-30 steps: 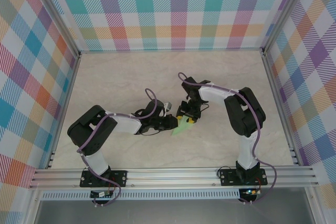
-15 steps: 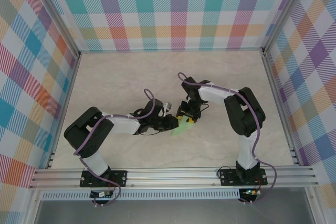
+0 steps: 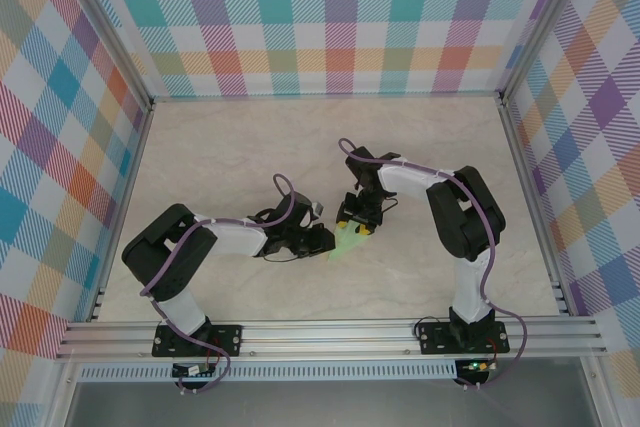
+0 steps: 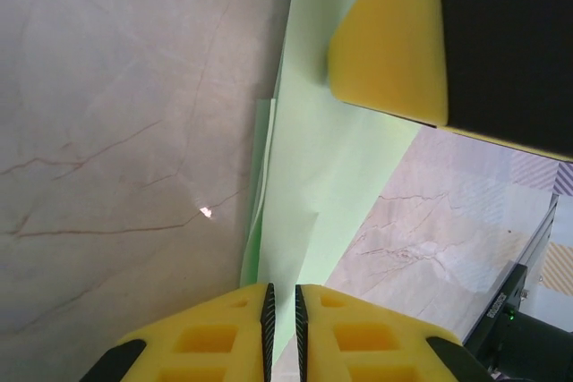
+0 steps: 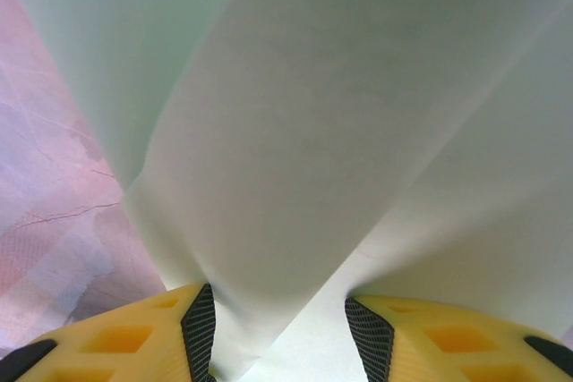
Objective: Fold a paper plane with a square sheet of paper (pick it up from the middle)
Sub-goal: Fourth fold the wing at the center of the table.
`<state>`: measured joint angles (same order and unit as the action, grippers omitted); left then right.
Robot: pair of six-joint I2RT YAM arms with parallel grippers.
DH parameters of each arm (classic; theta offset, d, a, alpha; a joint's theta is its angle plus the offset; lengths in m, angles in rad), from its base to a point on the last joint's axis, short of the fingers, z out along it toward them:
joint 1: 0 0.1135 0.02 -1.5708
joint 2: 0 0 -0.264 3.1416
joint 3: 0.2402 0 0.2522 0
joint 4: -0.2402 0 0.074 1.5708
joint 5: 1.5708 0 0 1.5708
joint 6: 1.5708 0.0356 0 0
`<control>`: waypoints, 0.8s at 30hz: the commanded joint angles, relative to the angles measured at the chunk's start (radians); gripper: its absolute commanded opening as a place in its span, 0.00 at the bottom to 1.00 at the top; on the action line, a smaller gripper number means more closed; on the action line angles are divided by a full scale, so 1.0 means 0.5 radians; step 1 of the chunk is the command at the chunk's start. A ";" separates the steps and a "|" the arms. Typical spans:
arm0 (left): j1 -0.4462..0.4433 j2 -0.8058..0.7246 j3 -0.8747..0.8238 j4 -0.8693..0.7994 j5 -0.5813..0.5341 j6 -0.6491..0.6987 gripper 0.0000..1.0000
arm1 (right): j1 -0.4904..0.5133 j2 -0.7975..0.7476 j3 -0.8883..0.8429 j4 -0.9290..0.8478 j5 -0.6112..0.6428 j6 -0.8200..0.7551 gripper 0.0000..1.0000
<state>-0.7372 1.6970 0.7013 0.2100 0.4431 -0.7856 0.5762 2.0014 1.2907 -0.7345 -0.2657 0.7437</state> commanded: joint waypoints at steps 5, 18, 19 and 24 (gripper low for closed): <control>-0.010 -0.172 0.037 -0.108 -0.015 0.011 0.17 | 0.037 0.326 -0.182 0.070 0.292 -0.022 0.49; -0.085 -0.065 0.080 -0.013 -0.037 -0.091 0.15 | 0.038 0.347 -0.185 0.088 0.282 -0.015 0.48; -0.086 -0.048 0.086 -0.012 -0.054 -0.100 0.15 | 0.038 0.349 -0.185 0.088 0.283 -0.015 0.48; -0.087 0.015 0.099 -0.036 -0.113 -0.121 0.13 | 0.038 0.357 -0.184 0.084 0.283 -0.020 0.49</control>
<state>-0.7681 1.6848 0.7269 0.1856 0.4088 -0.8272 0.5762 2.0041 1.2907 -0.7353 -0.2630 0.7467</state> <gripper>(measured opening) 0.136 0.483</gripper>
